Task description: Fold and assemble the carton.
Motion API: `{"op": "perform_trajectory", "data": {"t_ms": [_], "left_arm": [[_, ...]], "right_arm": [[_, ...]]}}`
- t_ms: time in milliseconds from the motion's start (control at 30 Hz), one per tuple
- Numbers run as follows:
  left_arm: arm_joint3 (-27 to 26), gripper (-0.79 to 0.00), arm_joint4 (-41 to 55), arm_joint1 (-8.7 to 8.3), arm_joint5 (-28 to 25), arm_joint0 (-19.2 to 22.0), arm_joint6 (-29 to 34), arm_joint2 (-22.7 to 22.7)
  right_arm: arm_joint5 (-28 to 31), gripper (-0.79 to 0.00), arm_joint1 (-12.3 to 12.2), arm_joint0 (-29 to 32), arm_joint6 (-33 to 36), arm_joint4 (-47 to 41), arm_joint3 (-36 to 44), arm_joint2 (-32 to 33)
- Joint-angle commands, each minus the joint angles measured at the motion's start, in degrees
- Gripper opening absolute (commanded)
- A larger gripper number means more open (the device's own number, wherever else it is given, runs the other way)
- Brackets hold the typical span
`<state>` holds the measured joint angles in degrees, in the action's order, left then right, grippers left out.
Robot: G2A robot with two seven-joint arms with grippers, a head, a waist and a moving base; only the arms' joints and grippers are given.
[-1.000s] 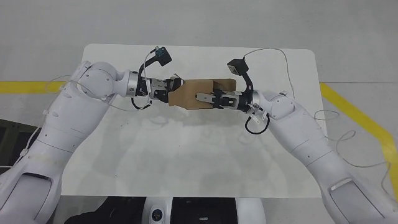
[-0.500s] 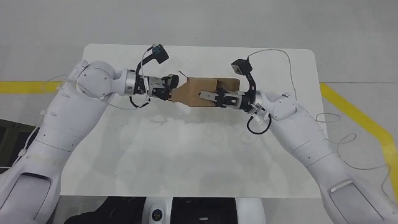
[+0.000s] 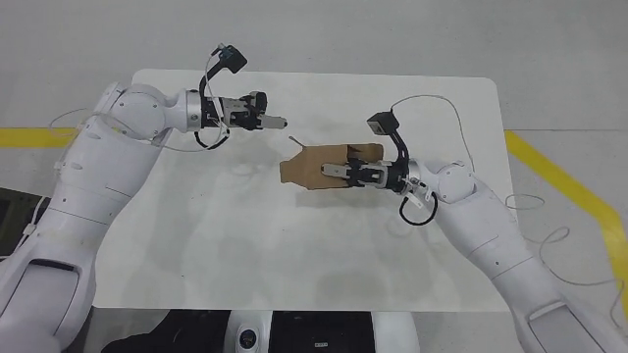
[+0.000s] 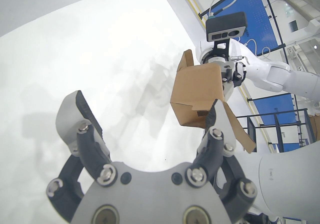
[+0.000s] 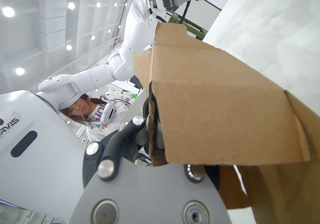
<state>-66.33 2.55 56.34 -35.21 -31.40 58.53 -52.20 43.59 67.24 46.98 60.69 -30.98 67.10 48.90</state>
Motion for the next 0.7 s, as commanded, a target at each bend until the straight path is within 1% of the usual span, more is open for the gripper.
{"op": "perform_trajectory", "data": {"t_ms": [0, 133, 267, 433, 667], "left_arm": [[0.18, 0.000, -0.61, 0.22, 0.00, 0.08, -0.21, 0.63], [0.52, 0.000, -1.44, 0.70, 0.42, 0.27, 0.62, 2.11], [0.61, 0.000, -1.08, 1.00, -0.14, 0.56, 1.69, 2.79], [0.29, 0.000, 0.60, 0.84, -1.32, 0.44, 3.36, 2.21], [-1.38, 0.000, 1.22, 0.47, -2.02, -0.63, 4.79, 1.59]], "right_arm": [[-0.29, -0.785, -0.08, 0.15, 0.30, -0.16, 0.48, -0.15], [-0.50, -0.785, -0.07, 0.00, 0.50, -0.45, 0.80, -0.74], [0.58, -0.785, -0.02, -0.33, -0.58, -0.46, 0.40, -0.75], [3.06, -0.785, -0.06, -0.51, -3.06, 0.47, -1.03, 0.33], [3.92, -0.785, 0.34, -0.82, -3.92, 0.86, -1.39, 0.27]]}}
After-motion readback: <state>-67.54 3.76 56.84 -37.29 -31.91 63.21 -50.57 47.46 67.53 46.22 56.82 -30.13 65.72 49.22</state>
